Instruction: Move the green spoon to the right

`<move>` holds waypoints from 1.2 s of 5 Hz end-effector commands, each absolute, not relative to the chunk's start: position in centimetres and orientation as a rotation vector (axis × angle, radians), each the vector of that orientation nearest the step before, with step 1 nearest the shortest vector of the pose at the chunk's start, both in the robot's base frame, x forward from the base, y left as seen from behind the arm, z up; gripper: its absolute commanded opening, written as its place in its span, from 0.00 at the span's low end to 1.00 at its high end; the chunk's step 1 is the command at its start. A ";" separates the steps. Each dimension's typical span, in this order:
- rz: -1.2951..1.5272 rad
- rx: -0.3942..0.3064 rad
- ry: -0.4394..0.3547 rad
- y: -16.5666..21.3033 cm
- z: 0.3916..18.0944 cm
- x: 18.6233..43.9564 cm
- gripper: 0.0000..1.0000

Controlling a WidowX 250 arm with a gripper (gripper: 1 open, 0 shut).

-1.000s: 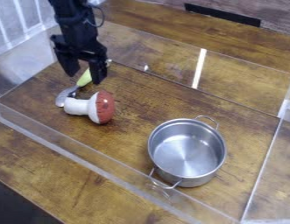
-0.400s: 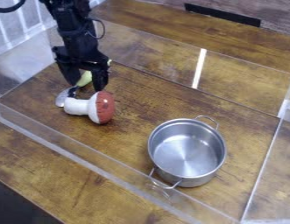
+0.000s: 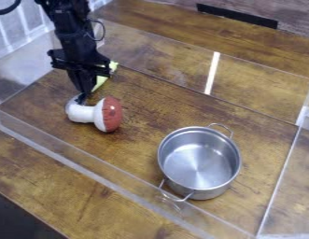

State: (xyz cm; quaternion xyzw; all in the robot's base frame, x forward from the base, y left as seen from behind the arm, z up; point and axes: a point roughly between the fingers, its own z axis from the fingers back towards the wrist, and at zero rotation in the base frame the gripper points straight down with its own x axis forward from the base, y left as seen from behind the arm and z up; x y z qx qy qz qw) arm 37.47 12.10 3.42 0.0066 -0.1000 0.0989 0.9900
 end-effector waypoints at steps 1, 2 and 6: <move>0.224 0.016 -0.206 10.1 3.1 38.7 1.00; 0.257 0.015 -0.189 8.7 2.8 39.5 1.00; 0.154 0.000 -0.155 10.8 4.2 39.1 0.00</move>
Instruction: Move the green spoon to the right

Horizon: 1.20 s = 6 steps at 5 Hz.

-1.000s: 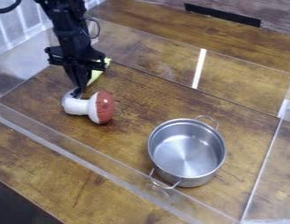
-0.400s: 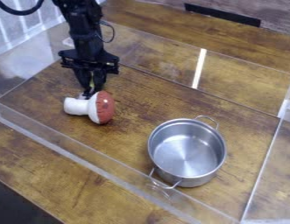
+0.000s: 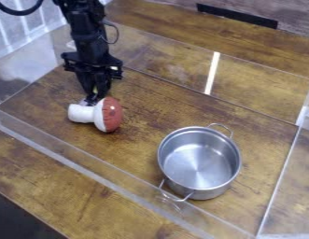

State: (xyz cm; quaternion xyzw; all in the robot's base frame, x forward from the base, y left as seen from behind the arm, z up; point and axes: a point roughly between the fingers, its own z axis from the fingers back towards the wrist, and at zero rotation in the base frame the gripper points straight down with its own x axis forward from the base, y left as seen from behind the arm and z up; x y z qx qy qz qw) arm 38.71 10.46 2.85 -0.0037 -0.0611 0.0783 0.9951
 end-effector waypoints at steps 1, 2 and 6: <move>0.140 -0.010 -0.150 11.1 4.1 38.8 0.00; 0.180 -0.015 -0.144 10.7 4.7 38.4 1.00; 0.134 -0.028 -0.126 12.4 5.5 39.3 0.00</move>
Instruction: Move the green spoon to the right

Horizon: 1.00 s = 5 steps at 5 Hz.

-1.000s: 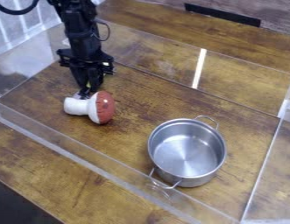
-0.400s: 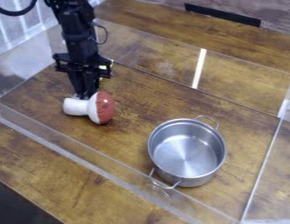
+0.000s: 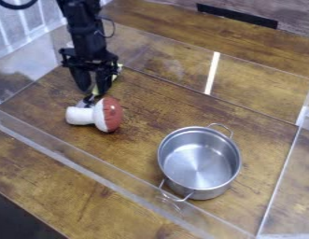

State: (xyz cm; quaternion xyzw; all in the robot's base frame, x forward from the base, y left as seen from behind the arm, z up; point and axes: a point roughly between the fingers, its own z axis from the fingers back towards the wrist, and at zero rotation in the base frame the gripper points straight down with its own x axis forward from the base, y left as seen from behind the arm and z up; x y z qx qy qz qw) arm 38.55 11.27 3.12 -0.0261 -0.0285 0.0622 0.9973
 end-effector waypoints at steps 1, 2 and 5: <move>0.125 -0.033 -0.122 13.1 5.1 39.7 0.00; 0.098 -0.046 -0.117 13.9 4.7 39.9 1.00; 0.057 -0.070 -0.102 14.9 4.7 40.3 0.00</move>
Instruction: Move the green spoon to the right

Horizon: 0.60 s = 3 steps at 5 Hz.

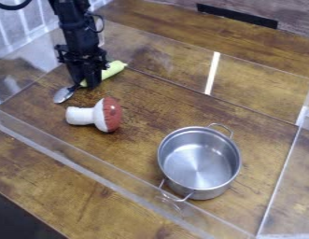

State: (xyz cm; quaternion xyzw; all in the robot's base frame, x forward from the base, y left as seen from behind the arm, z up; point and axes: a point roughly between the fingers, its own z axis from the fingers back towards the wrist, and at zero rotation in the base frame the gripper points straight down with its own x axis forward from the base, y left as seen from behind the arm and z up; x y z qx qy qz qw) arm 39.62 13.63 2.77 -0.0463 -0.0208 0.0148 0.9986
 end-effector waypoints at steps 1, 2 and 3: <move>0.060 -0.080 -0.097 14.5 5.1 40.6 0.00; 0.031 -0.060 -0.096 12.6 6.2 42.3 0.00; -0.045 -0.045 -0.099 11.7 7.2 42.8 0.00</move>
